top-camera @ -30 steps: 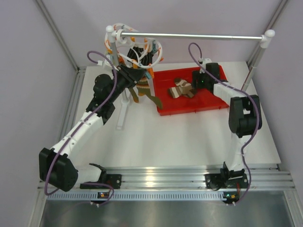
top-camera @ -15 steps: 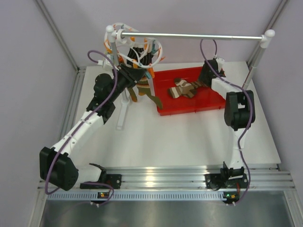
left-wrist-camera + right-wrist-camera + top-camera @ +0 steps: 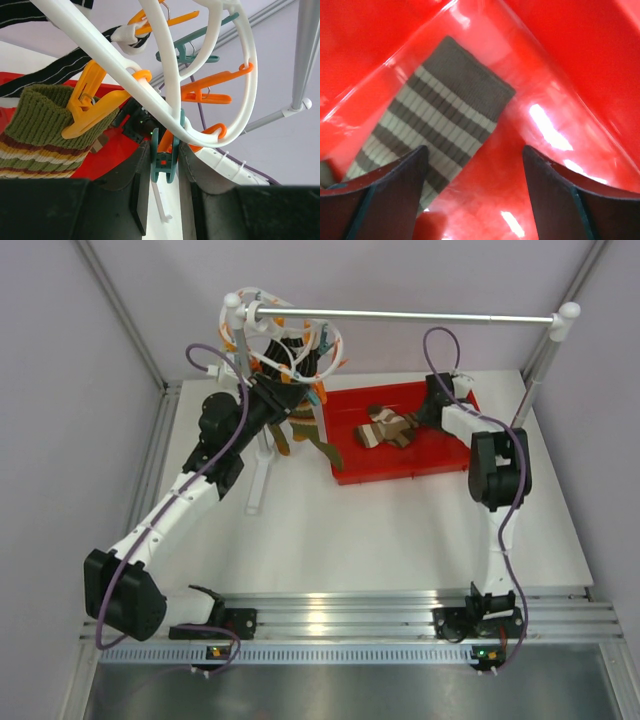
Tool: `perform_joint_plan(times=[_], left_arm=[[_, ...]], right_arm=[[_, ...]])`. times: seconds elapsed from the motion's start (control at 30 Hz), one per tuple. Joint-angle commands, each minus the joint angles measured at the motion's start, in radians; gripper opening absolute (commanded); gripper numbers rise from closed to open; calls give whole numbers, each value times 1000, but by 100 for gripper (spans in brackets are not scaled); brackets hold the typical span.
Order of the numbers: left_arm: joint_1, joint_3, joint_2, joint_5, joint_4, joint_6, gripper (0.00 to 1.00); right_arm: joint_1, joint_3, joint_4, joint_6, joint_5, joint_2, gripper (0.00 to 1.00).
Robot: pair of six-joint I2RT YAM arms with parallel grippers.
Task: Clip the socks to the hanger
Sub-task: Pick up the sock from the bin.
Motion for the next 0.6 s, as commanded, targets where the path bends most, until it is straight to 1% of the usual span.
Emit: perform_joint_plan(times=[0.0, 0.03, 0.13, 0.2, 0.27, 0.33, 0.37, 0.43, 0.47, 0.57], left_arm=[[10, 44, 14, -31, -24, 8, 0], [11, 46, 12, -31, -24, 8, 0], [14, 47, 17, -30, -26, 11, 0], [14, 49, 17, -26, -32, 13, 0], [14, 50, 15, -22, -38, 16, 0], [14, 51, 11, -20, -47, 17, 0], [14, 47, 11, -17, -47, 20, 0], [14, 44, 3, -16, -47, 19, 0], [14, 41, 0, -13, -43, 17, 0], [14, 34, -6, -11, -40, 14, 0]], right_arm=[[12, 56, -31, 50, -49, 34, 71], [11, 53, -28, 42, -63, 34, 64], [-8, 36, -2, 36, -128, 31, 21], [-14, 10, 35, -11, -161, 3, 0], [-16, -3, 54, -66, -183, -49, 0], [-22, -48, 98, -103, -244, -101, 0], [-25, -71, 171, -117, -273, -166, 0], [-23, -114, 225, -151, -335, -248, 0], [-25, -123, 265, -157, -375, -271, 0], [-25, -148, 339, -151, -422, -349, 0]])
